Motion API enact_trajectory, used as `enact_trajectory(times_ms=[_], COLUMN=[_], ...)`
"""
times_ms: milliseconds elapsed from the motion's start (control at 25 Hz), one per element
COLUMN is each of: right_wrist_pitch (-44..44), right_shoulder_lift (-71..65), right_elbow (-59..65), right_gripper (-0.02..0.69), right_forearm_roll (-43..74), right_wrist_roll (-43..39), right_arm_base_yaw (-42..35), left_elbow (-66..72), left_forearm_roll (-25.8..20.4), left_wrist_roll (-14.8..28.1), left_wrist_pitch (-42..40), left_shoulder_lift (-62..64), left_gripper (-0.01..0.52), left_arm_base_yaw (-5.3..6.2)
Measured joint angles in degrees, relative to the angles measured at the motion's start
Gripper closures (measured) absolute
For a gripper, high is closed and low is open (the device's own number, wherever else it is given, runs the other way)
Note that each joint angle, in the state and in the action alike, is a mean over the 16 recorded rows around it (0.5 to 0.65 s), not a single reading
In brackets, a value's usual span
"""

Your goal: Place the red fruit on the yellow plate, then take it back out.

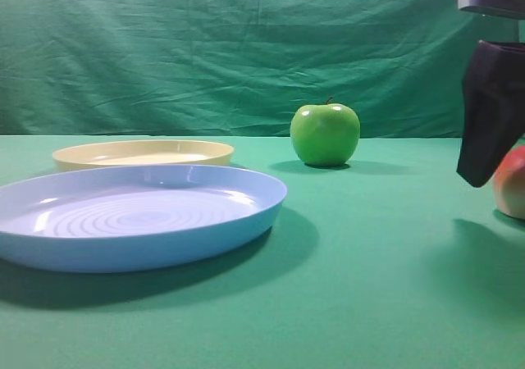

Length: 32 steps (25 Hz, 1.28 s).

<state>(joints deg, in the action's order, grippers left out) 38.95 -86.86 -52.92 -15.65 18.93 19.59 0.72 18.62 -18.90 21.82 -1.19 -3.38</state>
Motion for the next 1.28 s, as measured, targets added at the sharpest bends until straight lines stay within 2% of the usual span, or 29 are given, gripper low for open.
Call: enact_trajectory(times_ms=[320, 520, 720, 1280], right_wrist_pitch=[15.25, 21.04, 24.72, 33.12], right_shoulder_lift=[9.14, 18.28, 28.94, 55.88], right_elbow=[-8.94, -10.68, -10.83, -9.71], right_gripper=[0.501, 0.628, 0.665, 0.665], right_forearm_roll=[1.96, 2.88, 2.98, 7.17], right_wrist_roll=[-3.57, -5.97, -7.50, -16.33], right_arm_base_yaw=[0.00, 0.00, 0.00, -0.01], left_elbow=[0.00, 0.00, 0.00, 0.00], left_forearm_roll=[0.00, 0.00, 0.00, 0.00], left_wrist_roll=[0.00, 0.00, 0.00, 0.00], left_wrist_pitch=[0.00, 0.00, 0.00, 0.00], left_shoulder_lift=[0.00, 0.00, 0.00, 0.00], left_gripper=[0.514, 0.514, 0.514, 0.514], left_arm_base_yaw=[0.00, 0.00, 0.00, 0.00])
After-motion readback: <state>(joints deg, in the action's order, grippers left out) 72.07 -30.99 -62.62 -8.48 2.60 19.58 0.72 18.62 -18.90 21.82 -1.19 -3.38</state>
